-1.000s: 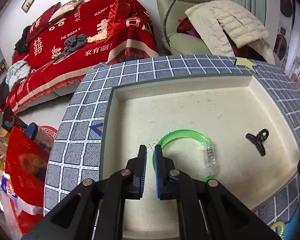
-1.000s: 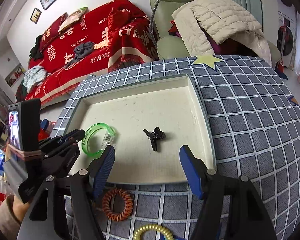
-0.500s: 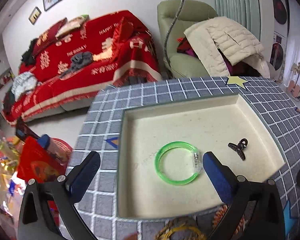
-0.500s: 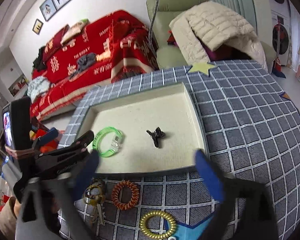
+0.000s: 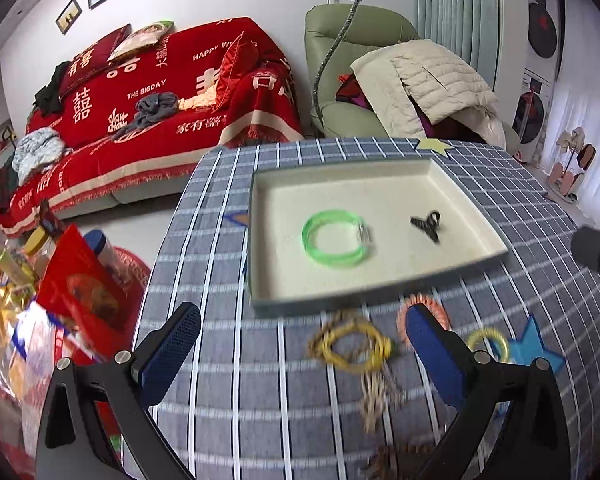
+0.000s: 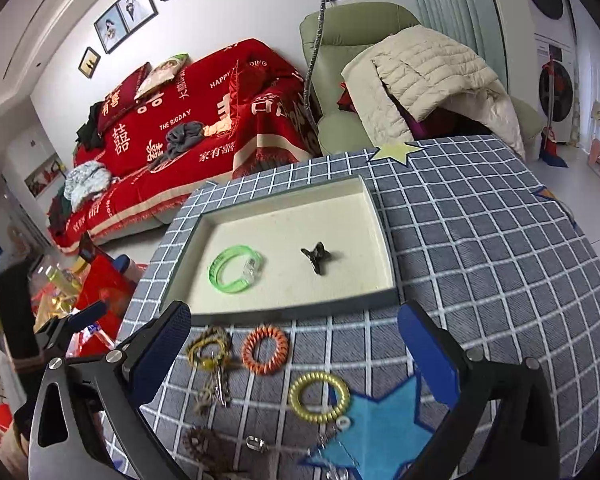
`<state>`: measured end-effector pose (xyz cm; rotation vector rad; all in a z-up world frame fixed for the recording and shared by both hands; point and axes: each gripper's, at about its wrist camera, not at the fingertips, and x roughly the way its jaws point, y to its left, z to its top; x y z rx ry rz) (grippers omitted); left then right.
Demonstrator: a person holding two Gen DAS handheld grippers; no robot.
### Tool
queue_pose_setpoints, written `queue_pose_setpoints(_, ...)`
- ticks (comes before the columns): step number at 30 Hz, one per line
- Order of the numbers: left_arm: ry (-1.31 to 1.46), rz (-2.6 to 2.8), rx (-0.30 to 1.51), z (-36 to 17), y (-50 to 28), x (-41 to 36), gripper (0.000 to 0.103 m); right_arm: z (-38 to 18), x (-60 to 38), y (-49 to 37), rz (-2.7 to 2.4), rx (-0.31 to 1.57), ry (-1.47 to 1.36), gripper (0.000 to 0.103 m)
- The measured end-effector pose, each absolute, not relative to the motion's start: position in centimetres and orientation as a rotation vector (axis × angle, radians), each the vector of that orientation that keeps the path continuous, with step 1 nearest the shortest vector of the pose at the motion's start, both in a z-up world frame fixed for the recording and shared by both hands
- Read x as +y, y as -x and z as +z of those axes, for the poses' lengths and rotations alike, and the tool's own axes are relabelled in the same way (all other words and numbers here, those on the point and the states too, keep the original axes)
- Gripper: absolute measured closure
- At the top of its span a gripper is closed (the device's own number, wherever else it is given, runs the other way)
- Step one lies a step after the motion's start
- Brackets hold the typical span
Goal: Organize jewelry
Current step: 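Open both tools and lift them away from the tray, then grasp the brown beaded coil bracelet with the left tool while the right tool grasps the silver charm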
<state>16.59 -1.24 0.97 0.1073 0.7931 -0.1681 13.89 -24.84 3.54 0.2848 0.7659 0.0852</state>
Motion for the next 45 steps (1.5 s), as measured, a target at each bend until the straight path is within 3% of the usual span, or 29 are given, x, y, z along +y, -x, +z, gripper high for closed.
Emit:
queue_pose_setpoints(18,-0.034,-0.117,0.897,-3.7,-8.9,2.0,0.0,-2.3,-24.6,-7.0,0.088,0.918,-0.221,0.0)
queue_pose_setpoints(38,-0.015,-0.134,0.988,-6.0,-9.4,-0.5,0.0,-5.6,-25.2,-4.3,0.003,0.988,-0.157,0.0)
queue_pose_setpoints(45,-0.05,-0.122,0.994,-6.6,-9.7,-1.6,0.0,-5.8,-24.5,-5.6,0.008,0.993,-0.113,0.011)
